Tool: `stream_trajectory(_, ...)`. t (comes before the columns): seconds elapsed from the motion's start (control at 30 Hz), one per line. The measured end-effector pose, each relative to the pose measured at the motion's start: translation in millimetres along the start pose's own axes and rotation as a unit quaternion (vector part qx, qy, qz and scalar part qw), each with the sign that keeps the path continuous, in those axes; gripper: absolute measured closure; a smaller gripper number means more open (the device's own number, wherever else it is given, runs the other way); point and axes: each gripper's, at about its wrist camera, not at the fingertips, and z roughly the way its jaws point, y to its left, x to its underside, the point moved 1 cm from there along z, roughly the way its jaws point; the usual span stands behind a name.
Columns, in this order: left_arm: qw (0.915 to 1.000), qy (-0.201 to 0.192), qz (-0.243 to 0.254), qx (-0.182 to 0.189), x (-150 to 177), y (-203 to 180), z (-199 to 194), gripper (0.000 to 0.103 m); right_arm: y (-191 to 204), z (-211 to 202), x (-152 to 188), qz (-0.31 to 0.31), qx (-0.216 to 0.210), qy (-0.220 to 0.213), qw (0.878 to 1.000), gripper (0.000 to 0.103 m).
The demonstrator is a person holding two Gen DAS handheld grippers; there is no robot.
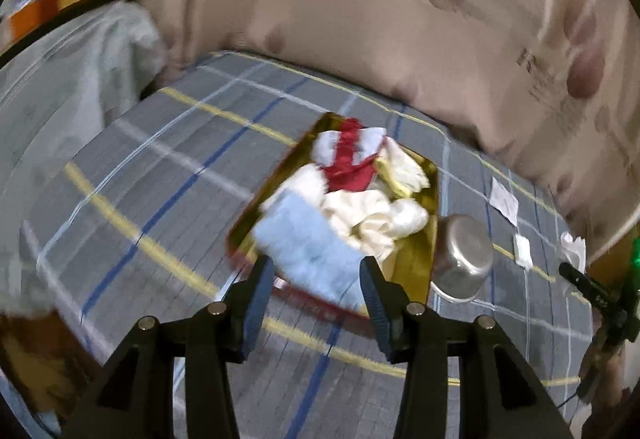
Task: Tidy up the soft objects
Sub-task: 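Release blue towel into tray with left while right grasps white socks, then lower the white socks into the gold tray and open the right gripper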
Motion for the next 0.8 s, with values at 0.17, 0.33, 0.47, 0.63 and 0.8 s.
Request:
stream_trajectory(0.17,0.9983,-0.04,-0.037,-0.022,22.3,19.3,-15.3,0.057,91.0,23.5,-33.7,-0.024,-0.087,0.004,0.996,0.074)
stream_trajectory(0.33,0.9934,-0.072,0.003,-0.09,21.8,17.0,-21.2,0.057,163.4,67.5,-44.3,-0.047,-0.121,0.026,0.991,0.073)
stream_trajectory(0.47,0.9932,-0.071,0.02,-0.09,23.4,16.9,-21.7,0.057,208.1,99.6,-47.4,-0.069,-0.126,0.041,0.989,0.073)
stream_trajectory(0.63,0.9954,-0.051,0.013,-0.081,24.3,25.2,-14.6,0.057,233.2,128.9,-47.7,-0.073,-0.111,0.055,0.99,0.073)
stream_trajectory(0.8,0.9958,-0.042,0.007,-0.082,21.3,32.2,-8.7,0.057,241.9,148.3,-45.4,-0.078,-0.099,0.069,0.99,0.073)
